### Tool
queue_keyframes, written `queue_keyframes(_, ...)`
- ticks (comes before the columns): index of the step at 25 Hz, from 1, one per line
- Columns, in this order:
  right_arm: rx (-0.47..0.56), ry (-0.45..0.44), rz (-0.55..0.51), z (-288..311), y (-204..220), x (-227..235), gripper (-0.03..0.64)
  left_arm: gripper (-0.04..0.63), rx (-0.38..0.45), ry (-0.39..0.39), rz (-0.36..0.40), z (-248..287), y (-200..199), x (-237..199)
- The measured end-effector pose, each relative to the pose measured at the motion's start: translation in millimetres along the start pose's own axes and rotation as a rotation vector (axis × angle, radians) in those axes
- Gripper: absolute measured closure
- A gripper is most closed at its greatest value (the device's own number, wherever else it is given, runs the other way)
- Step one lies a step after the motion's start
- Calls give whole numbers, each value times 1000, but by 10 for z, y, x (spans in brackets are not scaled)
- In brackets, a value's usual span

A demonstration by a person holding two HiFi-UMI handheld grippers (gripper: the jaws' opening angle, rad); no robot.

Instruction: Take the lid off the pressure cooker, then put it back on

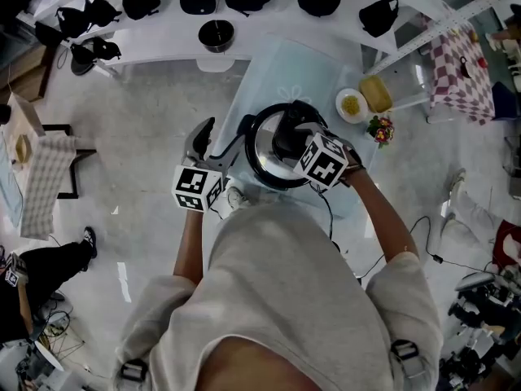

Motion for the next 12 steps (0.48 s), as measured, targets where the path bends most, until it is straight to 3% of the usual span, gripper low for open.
queue_keyframes(3,49,17,19,-59,-10,3,316,267,2,-2,6,-6,-24,18)
queue_keyframes(6,157,54,67,-173,-68,37,362,267,0,-12,14,-39,-42,5)
queue_keyframes(12,541,158,329,-554,-200,225,439,267,-6,-35,33,-72,-106,-21)
Point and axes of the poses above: the fingertips, and each gripper's own axes: z forward along the fingers, x to its right, y out of its underside, the point moved 3 cm from there along -z, backward along the fingers, and after that the axes turned 12 degrees about z, right-handed, at the moved point
